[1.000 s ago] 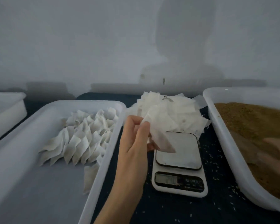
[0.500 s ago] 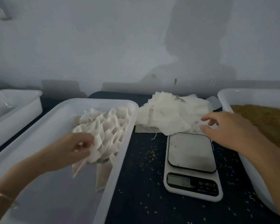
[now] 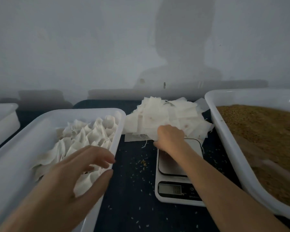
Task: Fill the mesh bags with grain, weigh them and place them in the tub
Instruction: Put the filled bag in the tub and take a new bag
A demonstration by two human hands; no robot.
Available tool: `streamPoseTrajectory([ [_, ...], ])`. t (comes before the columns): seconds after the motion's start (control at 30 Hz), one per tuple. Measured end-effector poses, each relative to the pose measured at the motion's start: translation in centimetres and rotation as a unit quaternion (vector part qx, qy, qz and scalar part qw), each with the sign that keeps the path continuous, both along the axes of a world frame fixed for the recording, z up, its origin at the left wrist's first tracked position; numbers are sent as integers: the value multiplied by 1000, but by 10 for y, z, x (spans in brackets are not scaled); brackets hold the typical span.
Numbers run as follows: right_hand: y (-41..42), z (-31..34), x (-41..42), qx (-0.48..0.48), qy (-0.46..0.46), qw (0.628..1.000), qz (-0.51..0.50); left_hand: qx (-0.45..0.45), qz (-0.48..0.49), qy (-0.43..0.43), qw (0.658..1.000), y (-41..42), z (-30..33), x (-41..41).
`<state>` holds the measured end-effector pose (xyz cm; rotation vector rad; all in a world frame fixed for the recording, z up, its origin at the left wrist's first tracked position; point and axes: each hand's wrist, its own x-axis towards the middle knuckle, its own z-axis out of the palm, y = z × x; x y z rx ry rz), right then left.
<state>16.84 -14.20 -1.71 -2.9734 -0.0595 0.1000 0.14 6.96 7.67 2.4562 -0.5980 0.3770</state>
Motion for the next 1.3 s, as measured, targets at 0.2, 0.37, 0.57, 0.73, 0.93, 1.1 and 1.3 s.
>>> streamPoseTrajectory([
  [0.2, -7, -1, -12, 132, -147, 980, -20, -355, 4, 88, 931, -79, -28, -23],
  [0.37, -32, 29, -66, 634, -126, 753, -121, -442, 33, 252, 860, -110, -77, 8],
  [0.57, -45, 24, -133, 782, -12, 602, -162, -498, -8, 330, 802, -140, -89, 32],
  [0.73, -50, 12, -148, 791, -39, 582, -185, -585, -3, 385, 714, -141, -97, 23],
  [0.93, -42, 3, -162, 414, -335, 843, -69, -566, 87, 308, 760, -127, -99, 18],
  [1.1, -29, 6, -172, 315, -336, 885, 59, -570, 129, 287, 759, -131, -95, 16],
  [1.3, -31, 7, -172, 321, -270, 907, 37, -571, 71, 309, 757, -136, -95, 14],
])
